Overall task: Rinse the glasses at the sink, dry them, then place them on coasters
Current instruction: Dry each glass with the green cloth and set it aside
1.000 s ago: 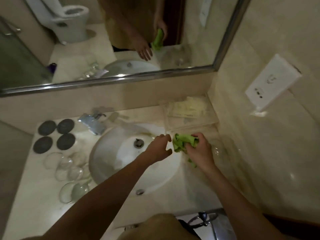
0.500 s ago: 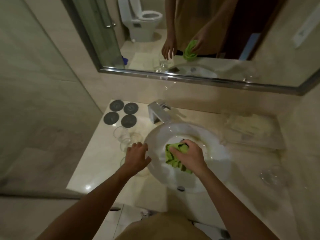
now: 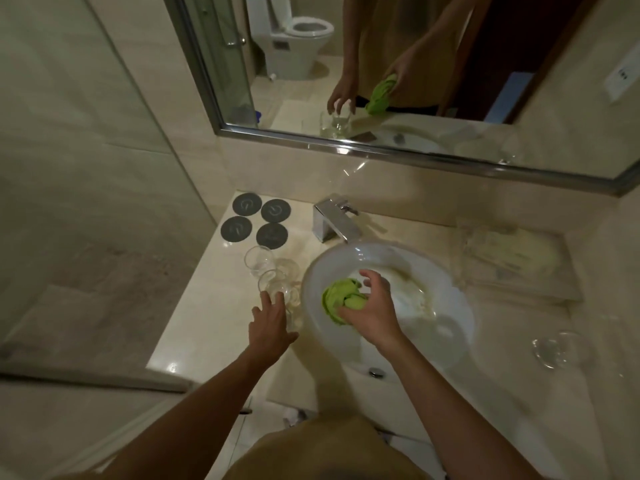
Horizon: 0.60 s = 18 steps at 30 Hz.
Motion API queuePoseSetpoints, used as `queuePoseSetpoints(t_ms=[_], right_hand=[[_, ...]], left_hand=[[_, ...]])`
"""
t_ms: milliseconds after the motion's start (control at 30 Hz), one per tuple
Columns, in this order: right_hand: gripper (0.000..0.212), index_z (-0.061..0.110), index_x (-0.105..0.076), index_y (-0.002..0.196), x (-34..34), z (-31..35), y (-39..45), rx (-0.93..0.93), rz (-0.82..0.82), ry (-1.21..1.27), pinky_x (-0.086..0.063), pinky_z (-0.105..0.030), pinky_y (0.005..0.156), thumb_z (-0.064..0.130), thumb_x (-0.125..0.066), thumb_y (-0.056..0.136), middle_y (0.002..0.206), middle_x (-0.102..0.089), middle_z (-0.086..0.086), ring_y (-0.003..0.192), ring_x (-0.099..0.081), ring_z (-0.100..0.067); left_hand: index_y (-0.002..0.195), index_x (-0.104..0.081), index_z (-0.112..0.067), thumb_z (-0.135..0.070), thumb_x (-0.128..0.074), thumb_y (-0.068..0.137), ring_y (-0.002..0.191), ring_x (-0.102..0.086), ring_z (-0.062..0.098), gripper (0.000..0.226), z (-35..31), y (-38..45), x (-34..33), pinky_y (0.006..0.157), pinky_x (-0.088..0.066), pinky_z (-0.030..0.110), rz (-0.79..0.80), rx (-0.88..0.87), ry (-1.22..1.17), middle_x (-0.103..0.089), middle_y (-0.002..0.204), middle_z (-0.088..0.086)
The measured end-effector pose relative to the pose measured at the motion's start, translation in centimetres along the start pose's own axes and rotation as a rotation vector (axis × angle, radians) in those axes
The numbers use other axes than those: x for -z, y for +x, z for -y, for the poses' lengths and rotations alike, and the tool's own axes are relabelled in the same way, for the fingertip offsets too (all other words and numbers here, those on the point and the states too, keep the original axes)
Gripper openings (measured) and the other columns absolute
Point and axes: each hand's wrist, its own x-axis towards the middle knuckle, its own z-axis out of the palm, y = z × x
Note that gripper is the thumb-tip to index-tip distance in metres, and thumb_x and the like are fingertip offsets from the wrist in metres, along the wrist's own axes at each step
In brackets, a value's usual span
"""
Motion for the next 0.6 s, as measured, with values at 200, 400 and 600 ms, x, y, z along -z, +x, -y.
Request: queuePoseSetpoints(t_ms=[200, 400, 600], right_hand=[[0.05, 0.016, -0.066, 0.103, 1.2, -1.1, -0.3, -0.135, -0.022, 0.118, -0.057, -0.031, 0.081, 0.031, -0.093, 0.063, 0.101, -0.071, 0.0, 0.093, -0.068, -0.017], [0.02, 0.019, -0.073, 0.094, 3.6, -1.5, -1.6, -0.084, -0.168, 0.379, -0.057, -0.027, 0.075, 0.031, -0.081, 0.08, 0.088, -0.076, 0.003, 0.086, -0.072, -0.014], [0.028, 0.026, -0.063, 0.111, 7.1, -2.3, -2.3, -0.048, -0.339, 0.189, -0.051, -0.03, 0.083, 0.02, -0.071, 0.085, 0.099, -0.067, 0.011, 0.093, -0.064, -0.012]], left_hand=[[0.13, -0.037, -0.013, -0.025, -0.082, 0.072, 0.096, -0.046, 0.035, 0.075, 0.3, -0.2, -0.3, 0.068, -0.051, 0.045, -0.039, -0.03, -0.055, -0.035, 0.124, 0.013], [0.121, -0.047, -0.01, -0.035, -0.083, 0.066, 0.099, -0.051, 0.037, 0.07, -2.7, -0.6, 0.3, 0.077, -0.05, 0.043, -0.139, 0.017, -0.319, -0.044, 0.118, 0.013], [0.118, -0.063, -0.006, -0.045, -0.074, 0.066, 0.086, -0.065, 0.024, 0.066, -9.4, 1.2, 3.0, 0.063, -0.055, 0.033, -0.037, 0.3, -0.997, -0.066, 0.105, 0.01]])
